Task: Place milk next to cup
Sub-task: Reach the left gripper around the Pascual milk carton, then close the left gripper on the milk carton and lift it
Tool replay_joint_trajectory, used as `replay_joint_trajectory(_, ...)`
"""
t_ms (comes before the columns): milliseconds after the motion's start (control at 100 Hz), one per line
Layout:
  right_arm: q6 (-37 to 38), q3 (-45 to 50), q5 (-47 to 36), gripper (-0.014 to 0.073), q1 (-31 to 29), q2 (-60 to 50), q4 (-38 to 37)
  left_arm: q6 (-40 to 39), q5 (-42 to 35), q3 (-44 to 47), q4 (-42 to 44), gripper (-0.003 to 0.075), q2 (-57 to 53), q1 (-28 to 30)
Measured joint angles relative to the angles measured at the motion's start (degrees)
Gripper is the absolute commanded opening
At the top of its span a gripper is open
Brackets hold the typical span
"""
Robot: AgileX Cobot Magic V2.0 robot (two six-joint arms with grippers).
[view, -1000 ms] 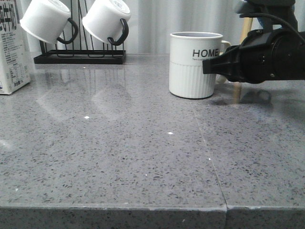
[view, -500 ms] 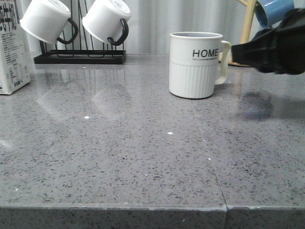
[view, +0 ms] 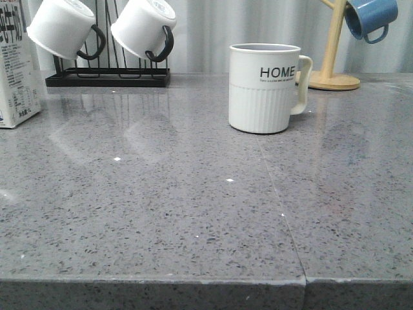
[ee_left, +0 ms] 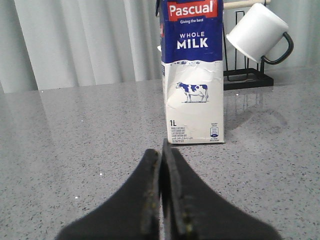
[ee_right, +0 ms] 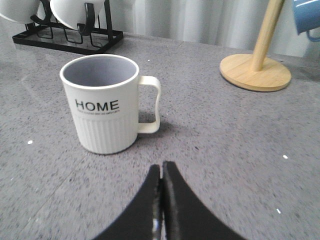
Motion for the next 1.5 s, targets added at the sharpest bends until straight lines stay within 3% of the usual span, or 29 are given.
replay_joint_trajectory(300,0.0,0.2,21.8,-0.0066,0.0,-22.0,2.7,0.0,-2.2,0.0,0.0,-0.002,0.0,0.0)
replay_joint_trajectory(530,0.0,0.3,28.7,-0.0066,0.0,-28.0,3.5,0.0,-5.1,-0.2,-0.7,-0.0021,0.0,0.0)
replay_joint_trajectory(630,0.0,0.3,29.2,-0.0066,0.0,-28.2,3.7,0.0,0.0,-2.5,-1.2,-0.0021,0.0,0.0)
replay_joint_trajectory(750,0.0,0.3,29.2,-0.0066,0.0,-28.2,3.7,0.0,9.1,-11.5,-1.3,-0.002,1.5,0.0)
replay_joint_trajectory(970,0.0,0.3,29.2,-0.0066,0.0,-28.2,3.7,0.0,20.2,-27.1,-1.3,-0.0015,15.9,0.0)
replay_joint_trajectory(1040,0.0,0.3,29.2,-0.0066,0.0,-28.2,3.7,0.0,20.9,-30.0,-1.3,0.0045,20.9,0.0)
replay_joint_trajectory(1080,0.0,0.3,29.2,-0.0066,0.0,-28.2,3.7,0.0,21.1,-31.3,-1.7,0.0122,23.3,0.0)
replay_joint_trajectory(1130,0.0,0.3,29.2,-0.0066,0.0,-28.2,3.7,0.0,21.1,-32.9,-2.4,0.0252,26.4,0.0)
replay_joint_trajectory(1220,0.0,0.3,29.2,-0.0066,0.0,-28.2,3.7,0.0,19.6,-34.3,-3.1,0.0557,31.7,0.0)
replay_joint_trajectory(1270,0.0,0.3,29.2,-0.0066,0.0,-28.2,3.7,0.0,17.8,-34.5,-3.3,0.0652,34.4,0.0)
replay_joint_trajectory(1330,0.0,0.3,29.2,-0.0066,0.0,-28.2,3.7,0.0,14.8,-34.7,-3.4,0.0694,37.7,0.0)
replay_joint_trajectory(1500,0.0,0.3,29.2,-0.0066,0.0,-28.2,3.7,0.0,6.1,-34.9,-6.9,0.0692,45.8,-0.2)
